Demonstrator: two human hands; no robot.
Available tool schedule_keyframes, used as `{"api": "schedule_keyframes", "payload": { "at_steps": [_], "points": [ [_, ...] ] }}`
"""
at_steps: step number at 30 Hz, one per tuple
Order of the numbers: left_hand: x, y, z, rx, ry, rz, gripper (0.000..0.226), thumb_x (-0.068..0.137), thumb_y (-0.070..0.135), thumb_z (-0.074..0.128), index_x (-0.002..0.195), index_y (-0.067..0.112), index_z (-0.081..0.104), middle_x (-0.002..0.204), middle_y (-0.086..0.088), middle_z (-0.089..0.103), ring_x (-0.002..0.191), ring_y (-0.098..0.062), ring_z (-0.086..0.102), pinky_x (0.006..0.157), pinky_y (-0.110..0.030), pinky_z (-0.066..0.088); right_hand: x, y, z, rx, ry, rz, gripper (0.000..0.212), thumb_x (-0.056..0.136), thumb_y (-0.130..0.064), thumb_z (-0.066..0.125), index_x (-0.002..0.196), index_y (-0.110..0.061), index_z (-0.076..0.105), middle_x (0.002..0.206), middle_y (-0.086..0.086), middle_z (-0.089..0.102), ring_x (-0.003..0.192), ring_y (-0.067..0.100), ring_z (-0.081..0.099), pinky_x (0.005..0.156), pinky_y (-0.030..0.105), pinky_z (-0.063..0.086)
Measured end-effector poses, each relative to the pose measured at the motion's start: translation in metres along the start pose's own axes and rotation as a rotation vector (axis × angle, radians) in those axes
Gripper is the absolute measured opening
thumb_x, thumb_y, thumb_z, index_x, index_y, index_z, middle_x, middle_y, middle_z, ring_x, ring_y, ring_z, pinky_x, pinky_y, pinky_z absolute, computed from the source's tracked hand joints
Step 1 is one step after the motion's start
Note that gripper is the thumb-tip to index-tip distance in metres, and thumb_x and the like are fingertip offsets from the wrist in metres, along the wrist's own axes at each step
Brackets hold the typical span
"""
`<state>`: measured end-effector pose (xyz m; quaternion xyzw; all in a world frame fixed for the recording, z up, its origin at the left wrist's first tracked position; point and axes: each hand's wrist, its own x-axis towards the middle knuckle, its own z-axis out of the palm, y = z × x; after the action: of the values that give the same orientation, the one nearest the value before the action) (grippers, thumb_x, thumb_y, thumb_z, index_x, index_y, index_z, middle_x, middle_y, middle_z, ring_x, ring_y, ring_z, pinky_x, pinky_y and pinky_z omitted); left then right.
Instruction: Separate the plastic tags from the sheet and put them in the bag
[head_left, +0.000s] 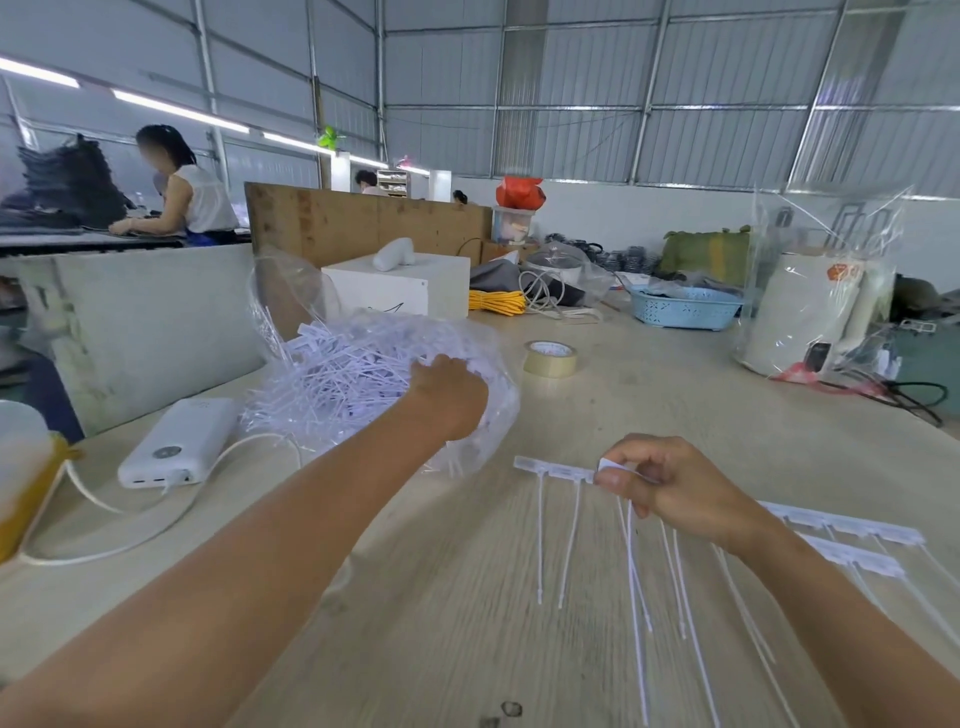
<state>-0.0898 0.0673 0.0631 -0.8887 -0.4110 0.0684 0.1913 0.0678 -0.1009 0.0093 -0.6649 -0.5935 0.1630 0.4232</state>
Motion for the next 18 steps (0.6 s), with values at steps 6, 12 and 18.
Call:
{"api": "schedule_keyframes", "payload": {
  "at_steps": [6,12,18],
  "points": [
    [-0.080,0.023,-0.064,-0.187,0.457,-0.002,0.014,0.089,0.007,0.051,0.079,0.016,0.045,0.066,-0.002,0.038,0.061,-0.019,0.039,0.050,-0.023,0.029,0.000,0.002,-0.001,-0.059,0.061,0.012,0.018,0.085,-0.017,0.068,0.068,-0.025,0.068,0.064,-0.008,0.059,0.044,0.000,0.045,0.047,0.014,0.037],
    [-0.057,0.087,-0.036,-0.986,0.237,0.209,0.022,0.097,0.029,0.046,0.093,0.007,0.048,0.102,-0.018,0.062,0.089,-0.032,0.059,0.066,-0.029,0.036,-0.003,0.000,-0.006,-0.083,-0.009,0.054,0.032,0.085,-0.002,0.064,0.066,-0.027,0.058,0.055,-0.024,0.058,0.052,-0.005,0.050,0.058,0.012,0.038],
    [-0.030,0.105,0.020,-1.688,-0.200,0.171,0.028,0.093,0.023,0.059,0.085,-0.003,0.063,0.077,-0.016,0.069,0.066,-0.021,0.068,0.063,-0.029,0.057,-0.005,0.003,-0.008,-0.066,-0.053,0.112,0.026,0.084,0.015,0.053,0.103,-0.003,0.056,0.098,0.014,0.057,0.078,0.020,0.058,0.082,0.034,0.049]
  ]
}}
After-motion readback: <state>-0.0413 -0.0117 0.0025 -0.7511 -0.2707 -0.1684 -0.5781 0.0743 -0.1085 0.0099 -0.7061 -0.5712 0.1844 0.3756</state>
